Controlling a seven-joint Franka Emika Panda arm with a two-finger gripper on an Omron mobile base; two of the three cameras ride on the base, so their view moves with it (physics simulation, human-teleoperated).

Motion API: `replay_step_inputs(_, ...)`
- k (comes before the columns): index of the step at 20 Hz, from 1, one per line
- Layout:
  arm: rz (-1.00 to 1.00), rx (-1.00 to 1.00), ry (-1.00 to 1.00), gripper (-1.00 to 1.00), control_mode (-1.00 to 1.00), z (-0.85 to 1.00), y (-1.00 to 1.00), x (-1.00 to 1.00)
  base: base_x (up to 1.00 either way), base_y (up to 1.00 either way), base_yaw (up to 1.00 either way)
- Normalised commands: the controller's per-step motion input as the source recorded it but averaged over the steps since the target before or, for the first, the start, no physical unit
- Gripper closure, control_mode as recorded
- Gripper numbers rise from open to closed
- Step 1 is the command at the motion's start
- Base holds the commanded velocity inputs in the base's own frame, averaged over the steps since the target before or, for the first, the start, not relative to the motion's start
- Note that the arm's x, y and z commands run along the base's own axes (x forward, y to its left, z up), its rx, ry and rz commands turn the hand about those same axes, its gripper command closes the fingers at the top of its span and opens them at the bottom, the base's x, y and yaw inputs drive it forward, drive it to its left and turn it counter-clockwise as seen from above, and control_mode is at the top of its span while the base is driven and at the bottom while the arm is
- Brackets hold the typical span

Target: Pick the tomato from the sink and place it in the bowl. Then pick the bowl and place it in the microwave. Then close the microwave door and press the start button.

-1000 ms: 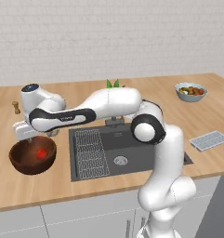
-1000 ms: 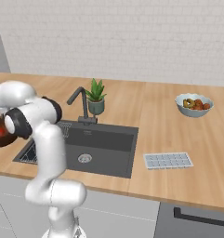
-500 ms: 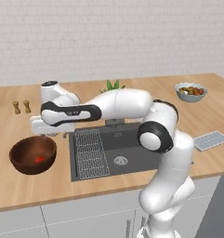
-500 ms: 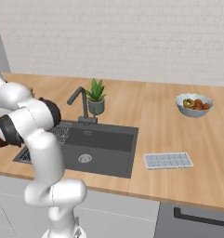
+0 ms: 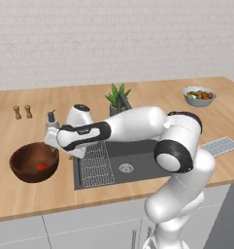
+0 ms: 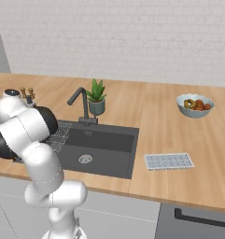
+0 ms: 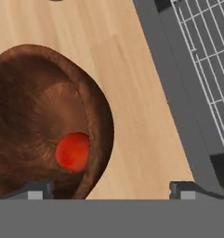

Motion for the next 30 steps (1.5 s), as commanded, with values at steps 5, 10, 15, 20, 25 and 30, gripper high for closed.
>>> replay_step_inputs(5, -0.09, 0.07, 0.06, -1.0, -1.0, -0.37, 0.35, 0.31, 0.0, 0.0, 0.0)
replay_step_inputs(10, -0.02, 0.0, 0.04, 1.0, -1.0, -0.25, 0.27, 0.42, 0.0, 0.0, 0.0)
replay_step_inputs(15, 0.0, 0.0, 0.08, 1.0, -1.0, 0.0, 0.25, 0.13, 0.0, 0.0, 0.0)
replay_step_inputs(20, 0.0, -0.02, 0.05, 1.0, -1.0, -0.01, 0.09, -0.05, 0.0, 0.0, 0.0)
replay_step_inputs(25, -0.02, 0.0, -0.05, 1.0, -1.0, 0.74, -0.48, -0.42, 0.0, 0.0, 0.0)
replay_step_inputs(30, 0.0, 0.0, -0.03, 1.0, -1.0, 0.99, -0.59, -0.28, 0.0, 0.0, 0.0)
